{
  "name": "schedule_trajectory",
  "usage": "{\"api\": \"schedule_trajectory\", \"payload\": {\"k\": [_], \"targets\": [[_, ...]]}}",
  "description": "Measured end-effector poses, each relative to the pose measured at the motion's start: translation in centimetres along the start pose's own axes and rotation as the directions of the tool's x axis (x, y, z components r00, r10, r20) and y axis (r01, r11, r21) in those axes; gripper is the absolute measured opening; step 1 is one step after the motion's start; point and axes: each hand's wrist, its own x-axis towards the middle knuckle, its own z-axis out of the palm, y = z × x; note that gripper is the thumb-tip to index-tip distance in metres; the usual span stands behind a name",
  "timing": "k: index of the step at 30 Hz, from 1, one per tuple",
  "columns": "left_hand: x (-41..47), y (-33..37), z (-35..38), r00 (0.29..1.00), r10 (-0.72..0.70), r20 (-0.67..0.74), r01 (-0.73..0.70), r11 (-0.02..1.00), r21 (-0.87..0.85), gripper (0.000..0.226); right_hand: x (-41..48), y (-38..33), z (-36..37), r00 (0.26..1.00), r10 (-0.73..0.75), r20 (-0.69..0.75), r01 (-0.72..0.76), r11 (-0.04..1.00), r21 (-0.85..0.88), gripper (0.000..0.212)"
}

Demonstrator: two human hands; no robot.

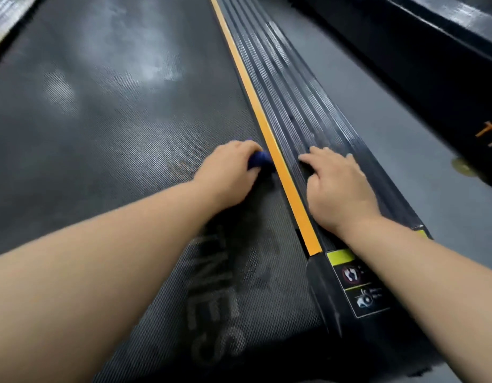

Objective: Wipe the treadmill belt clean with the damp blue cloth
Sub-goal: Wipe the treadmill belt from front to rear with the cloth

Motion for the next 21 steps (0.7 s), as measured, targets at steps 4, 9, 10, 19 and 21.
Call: {"api": "schedule_trajectory", "payload": {"k": [4, 9, 10, 19, 21], "targets": [[-6.5, 3.3, 0.1, 0.971, 0.239, 0.021, -0.237, 0.968, -0.082, 0.026, 0.6, -0.2, 0.4, 0.999, 0.008, -0.044, -0.007, 0.999, 0.034, 0.043], [-9.4, 2.2, -3.1, 0.864, 0.463, 0.197, -0.433, 0.884, -0.179, 0.029, 0.3, 0.0, 0.2, 1.000, -0.005, -0.005, 0.005, 0.999, 0.032, 0.046], [-7.5, 2.1, -3.5, 0.909, 0.394, 0.137, -0.372, 0.914, -0.160, 0.027, 0.4, -0.1, 0.2, 1.000, -0.007, -0.012, 0.007, 0.999, 0.034, 0.045], [-4.7, 3.5, -0.1, 0.999, 0.001, 0.043, 0.001, 0.998, -0.057, 0.032, 0.5, -0.2, 0.2, 0.999, -0.002, -0.043, 0.003, 0.999, 0.035, 0.040], [-8.5, 4.3, -1.4, 0.970, 0.207, 0.125, -0.199, 0.977, -0.074, 0.031, 0.3, -0.4, 0.3, 0.999, -0.015, -0.048, 0.014, 1.000, -0.008, 0.035]]}}
